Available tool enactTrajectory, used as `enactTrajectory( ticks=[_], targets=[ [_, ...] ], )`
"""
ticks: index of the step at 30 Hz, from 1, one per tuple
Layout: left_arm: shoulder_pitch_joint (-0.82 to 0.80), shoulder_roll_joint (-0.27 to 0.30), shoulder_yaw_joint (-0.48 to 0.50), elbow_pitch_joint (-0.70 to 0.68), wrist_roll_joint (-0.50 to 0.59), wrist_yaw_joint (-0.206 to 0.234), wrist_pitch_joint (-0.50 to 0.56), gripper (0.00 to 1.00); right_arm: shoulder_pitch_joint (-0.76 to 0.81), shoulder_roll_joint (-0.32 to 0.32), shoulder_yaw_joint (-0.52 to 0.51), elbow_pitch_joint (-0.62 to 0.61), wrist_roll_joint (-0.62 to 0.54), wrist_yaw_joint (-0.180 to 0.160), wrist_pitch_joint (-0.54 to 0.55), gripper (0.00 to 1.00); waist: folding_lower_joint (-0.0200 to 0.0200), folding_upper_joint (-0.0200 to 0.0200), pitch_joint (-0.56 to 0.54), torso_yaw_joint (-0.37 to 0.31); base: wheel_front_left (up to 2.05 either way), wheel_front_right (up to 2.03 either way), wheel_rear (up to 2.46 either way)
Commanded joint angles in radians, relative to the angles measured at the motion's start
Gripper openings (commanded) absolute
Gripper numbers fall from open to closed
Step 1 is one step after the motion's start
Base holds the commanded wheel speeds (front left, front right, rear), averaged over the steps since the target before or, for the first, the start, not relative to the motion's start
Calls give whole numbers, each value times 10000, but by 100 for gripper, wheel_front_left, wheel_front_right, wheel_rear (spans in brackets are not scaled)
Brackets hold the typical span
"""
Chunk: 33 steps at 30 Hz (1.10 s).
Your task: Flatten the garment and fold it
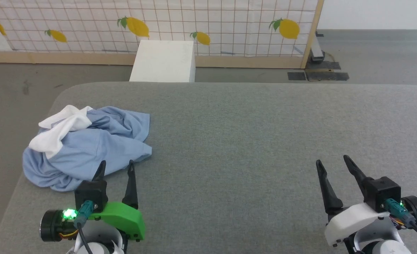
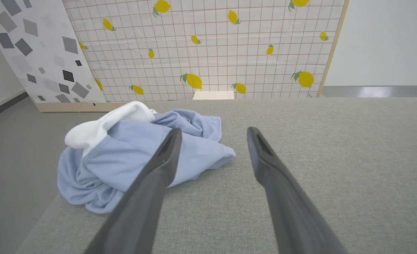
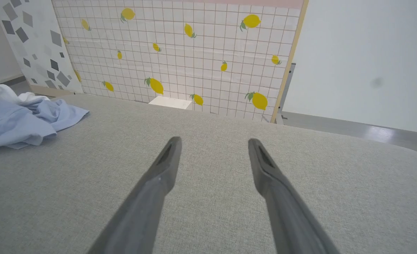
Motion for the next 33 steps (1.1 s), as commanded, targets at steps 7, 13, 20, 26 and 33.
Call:
enactTrajectory(
  ticks=[7,13,20,26,33],
  targets=[
    [-53,25,-35,61,-151,199,-236,100,-93,6,47,87,31,-3,-210,100,0,0,-4,567,0,0,0],
    [-36,33,-61,92,-213,279,-359,100,-114,7,62,139,23,-4,-311,100,0,0,0,1028,0,0,0],
    [-1,37,-82,130,-290,359,-501,100,-160,8,114,197,39,-5,-417,100,0,0,16,1495,0,0,0],
    [20,33,-91,169,-361,437,-624,100,-194,9,175,266,54,-6,-505,100,0,0,25,1839,0,0,0],
    [35,30,-88,230,-442,514,-769,100,-238,10,212,372,77,-7,-610,100,0,0,14,2204,0,0,0]
  ],
)
